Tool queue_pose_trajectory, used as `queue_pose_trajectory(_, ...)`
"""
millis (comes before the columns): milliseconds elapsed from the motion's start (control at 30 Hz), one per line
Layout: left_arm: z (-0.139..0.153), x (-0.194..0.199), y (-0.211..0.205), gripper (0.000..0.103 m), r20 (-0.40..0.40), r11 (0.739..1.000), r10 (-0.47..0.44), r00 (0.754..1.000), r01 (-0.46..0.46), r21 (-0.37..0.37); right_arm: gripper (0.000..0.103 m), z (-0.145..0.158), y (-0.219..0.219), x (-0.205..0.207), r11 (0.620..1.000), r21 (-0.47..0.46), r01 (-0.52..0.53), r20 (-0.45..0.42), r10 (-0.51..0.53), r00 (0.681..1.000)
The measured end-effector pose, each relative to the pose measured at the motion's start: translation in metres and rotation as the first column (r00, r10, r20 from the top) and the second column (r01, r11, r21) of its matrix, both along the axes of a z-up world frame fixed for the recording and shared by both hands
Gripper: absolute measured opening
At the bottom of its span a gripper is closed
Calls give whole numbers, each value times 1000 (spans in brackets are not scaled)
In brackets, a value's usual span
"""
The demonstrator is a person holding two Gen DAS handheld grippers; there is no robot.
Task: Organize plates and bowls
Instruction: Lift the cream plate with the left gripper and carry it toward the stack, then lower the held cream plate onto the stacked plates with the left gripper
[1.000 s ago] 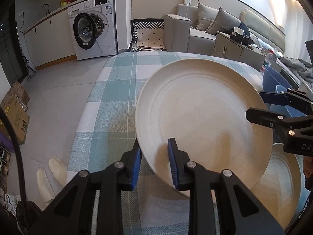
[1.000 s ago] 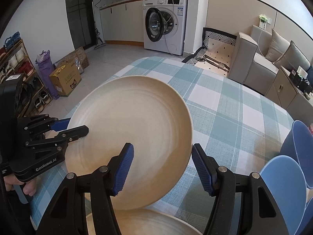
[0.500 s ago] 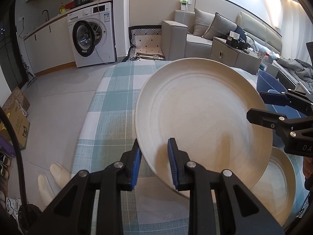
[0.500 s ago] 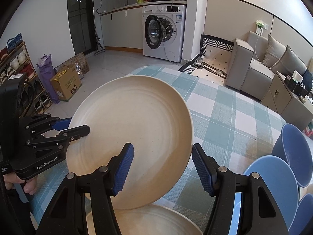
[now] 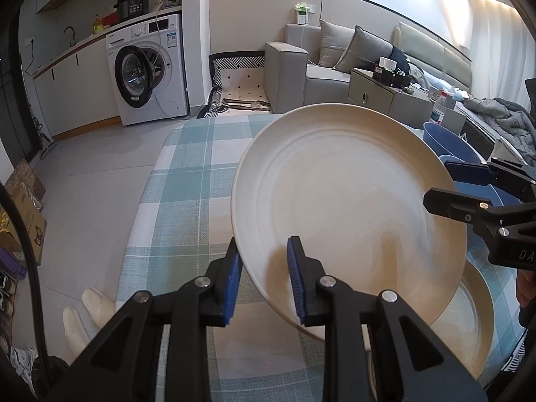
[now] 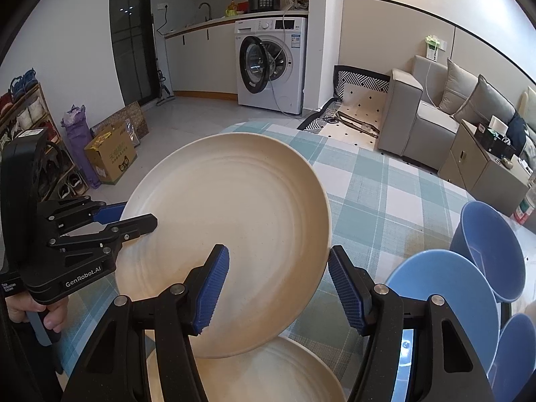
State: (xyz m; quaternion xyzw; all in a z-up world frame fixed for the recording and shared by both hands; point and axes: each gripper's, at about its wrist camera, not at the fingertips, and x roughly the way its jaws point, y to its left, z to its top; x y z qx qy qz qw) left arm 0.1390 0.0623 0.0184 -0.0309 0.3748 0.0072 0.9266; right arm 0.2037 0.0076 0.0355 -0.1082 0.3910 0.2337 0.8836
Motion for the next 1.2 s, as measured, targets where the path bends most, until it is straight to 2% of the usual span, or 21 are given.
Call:
queue_pose_trajectory(367,8,-4,-16,24,17,999,-41,999,41,-1,64,15,-22,-22,999,15,36,25,-37,999)
queue_pose_trajectory(1200,16,-16,-59,25,34,991,-128,991,127,33,64,27,-67,-67,992,47,121,48,-123,991)
